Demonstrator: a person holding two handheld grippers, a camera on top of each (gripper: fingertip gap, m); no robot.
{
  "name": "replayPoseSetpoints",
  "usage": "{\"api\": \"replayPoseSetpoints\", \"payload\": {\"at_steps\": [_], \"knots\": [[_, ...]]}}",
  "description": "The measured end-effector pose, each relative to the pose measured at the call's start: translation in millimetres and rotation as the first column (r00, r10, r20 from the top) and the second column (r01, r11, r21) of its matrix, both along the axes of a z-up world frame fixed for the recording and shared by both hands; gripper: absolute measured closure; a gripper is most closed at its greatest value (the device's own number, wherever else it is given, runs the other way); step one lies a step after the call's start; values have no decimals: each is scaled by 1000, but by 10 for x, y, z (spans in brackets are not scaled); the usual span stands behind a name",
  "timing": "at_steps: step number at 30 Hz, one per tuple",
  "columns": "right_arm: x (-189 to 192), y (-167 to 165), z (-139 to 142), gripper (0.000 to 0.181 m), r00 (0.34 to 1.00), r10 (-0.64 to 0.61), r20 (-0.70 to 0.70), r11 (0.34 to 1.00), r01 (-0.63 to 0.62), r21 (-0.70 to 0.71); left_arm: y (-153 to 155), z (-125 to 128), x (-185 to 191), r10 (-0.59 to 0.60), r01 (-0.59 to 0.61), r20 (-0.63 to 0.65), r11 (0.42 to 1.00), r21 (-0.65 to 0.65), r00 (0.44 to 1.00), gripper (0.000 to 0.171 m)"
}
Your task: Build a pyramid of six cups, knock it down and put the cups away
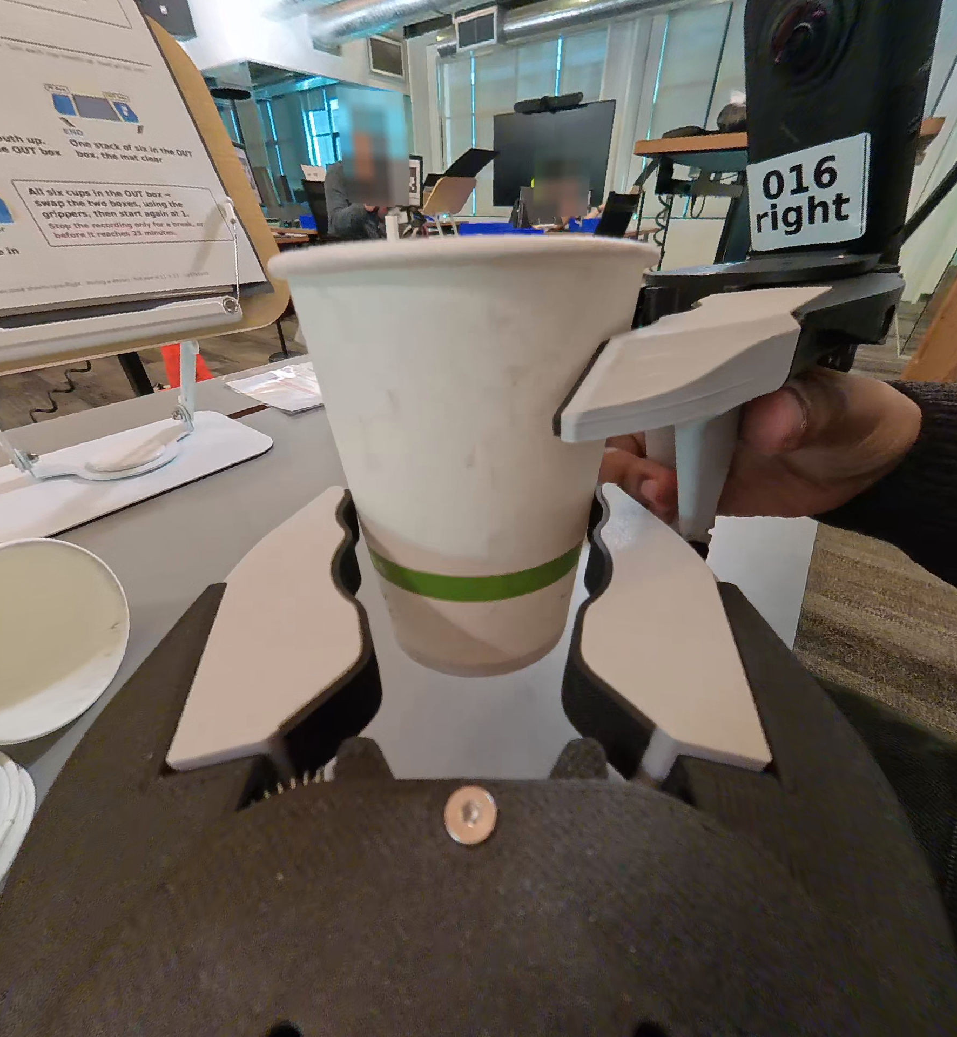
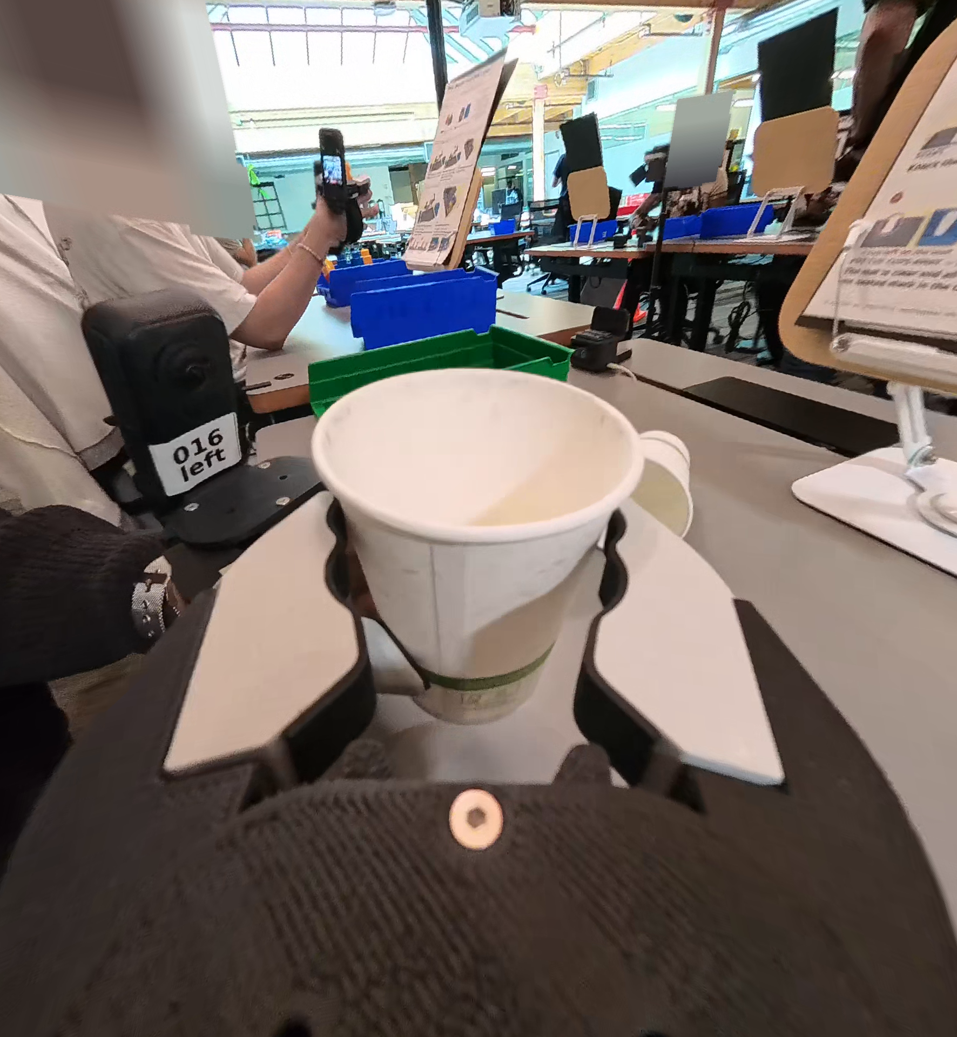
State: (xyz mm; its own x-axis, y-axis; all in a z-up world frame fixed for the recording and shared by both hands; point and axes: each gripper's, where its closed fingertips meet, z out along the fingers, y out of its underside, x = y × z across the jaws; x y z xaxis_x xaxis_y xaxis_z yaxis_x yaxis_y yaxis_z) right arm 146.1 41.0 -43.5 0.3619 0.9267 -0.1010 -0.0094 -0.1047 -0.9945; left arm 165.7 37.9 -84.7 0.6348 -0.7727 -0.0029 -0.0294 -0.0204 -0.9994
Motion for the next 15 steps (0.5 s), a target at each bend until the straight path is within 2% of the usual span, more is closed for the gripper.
{"api": "replayPoseSetpoints", "payload": {"at_steps": [5, 9, 12, 13, 15], "knots": [[376, 169, 365, 92, 993, -99, -57, 992, 103, 67, 35, 37, -75, 25, -25, 26, 1000, 3, 999, 96], [1185, 448, 845, 91, 944, -307, -121, 935, 323, 150, 80, 29, -130, 43, -42, 48, 999, -24, 998, 97], [2068, 615, 1152, 92, 837, -514, -191, 818, 545, 185, 94, 22, -137, 47, -45, 57, 998, -37, 997, 98], [2392, 659, 1201, 92, 782, -587, -210, 757, 622, 201, 96, 12, -131, 47, -44, 54, 998, -40, 997, 98], [3067, 711, 1234, 93, 629, -727, -275, 573, 777, 262, 96, -14, -113, 43, -41, 46, 998, -45, 998, 99]]}}
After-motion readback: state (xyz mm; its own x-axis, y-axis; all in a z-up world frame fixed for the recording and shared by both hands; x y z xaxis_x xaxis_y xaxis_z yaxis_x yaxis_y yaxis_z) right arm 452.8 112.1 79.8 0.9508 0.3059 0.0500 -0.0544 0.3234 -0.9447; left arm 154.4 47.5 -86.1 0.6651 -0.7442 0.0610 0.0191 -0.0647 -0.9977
